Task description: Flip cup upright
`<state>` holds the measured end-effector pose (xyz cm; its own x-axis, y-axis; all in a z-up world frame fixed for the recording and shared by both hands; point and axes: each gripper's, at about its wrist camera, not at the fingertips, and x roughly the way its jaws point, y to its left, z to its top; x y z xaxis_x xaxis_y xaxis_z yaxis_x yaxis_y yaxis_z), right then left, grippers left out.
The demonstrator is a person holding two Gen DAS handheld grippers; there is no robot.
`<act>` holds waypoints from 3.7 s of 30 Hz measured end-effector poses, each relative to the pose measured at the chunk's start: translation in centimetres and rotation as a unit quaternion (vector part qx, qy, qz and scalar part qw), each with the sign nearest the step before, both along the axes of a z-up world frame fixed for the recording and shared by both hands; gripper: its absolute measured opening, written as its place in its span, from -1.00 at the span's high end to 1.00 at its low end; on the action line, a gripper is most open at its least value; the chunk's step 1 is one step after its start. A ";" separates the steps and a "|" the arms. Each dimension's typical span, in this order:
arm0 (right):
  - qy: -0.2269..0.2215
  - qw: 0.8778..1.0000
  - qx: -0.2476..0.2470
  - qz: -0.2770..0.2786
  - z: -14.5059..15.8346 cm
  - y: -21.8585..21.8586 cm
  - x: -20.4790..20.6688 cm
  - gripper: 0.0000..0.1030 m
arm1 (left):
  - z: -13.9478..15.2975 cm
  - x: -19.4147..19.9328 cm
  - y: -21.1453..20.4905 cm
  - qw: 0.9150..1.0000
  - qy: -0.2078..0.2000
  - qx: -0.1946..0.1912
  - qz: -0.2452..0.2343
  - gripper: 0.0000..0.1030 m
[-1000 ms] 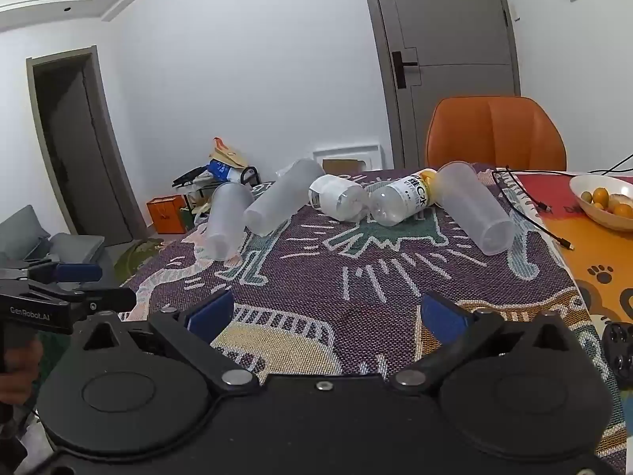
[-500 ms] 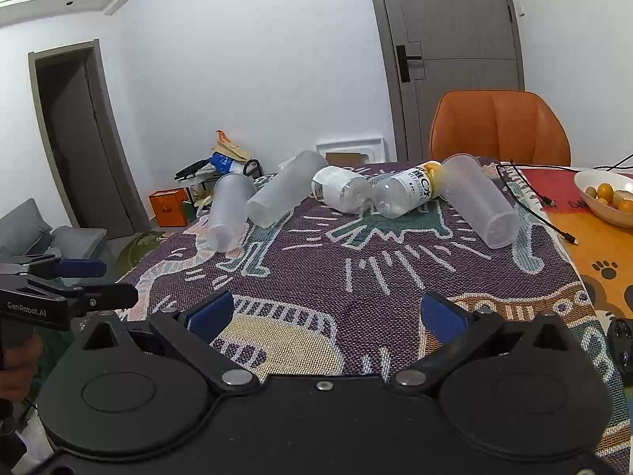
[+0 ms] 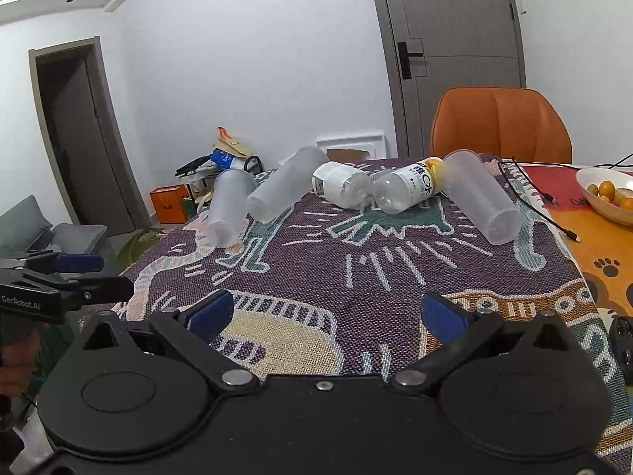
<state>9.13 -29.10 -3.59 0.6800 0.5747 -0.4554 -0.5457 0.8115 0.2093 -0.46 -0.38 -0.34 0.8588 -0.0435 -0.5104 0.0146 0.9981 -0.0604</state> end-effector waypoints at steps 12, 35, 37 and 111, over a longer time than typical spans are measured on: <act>0.004 1.000 -0.001 0.003 -0.3 0.2 0.0 -1.00 | -0.1 0.1 -0.1 1.000 0.000 -0.001 -0.001 -1.00; 0.006 1.000 0.001 0.006 -0.3 0.1 0.0 -1.00 | -0.3 0.1 0.3 1.000 -0.002 0.002 0.003 -1.00; 0.005 1.000 0.001 0.007 -0.3 0.1 0.0 -1.00 | -0.4 0.3 0.4 1.000 0.000 0.001 0.004 -1.00; 0.089 0.986 0.095 -0.108 -5.1 -6.8 18.9 -0.82 | -1.3 31.3 -9.5 0.988 0.075 0.065 -0.120 -0.60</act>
<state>28.05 -35.87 -8.73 0.7154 0.5114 -0.4761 -0.3046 0.8415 0.4461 30.87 -9.84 -1.60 0.7458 -0.1629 -0.6459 0.2528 0.9663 0.0481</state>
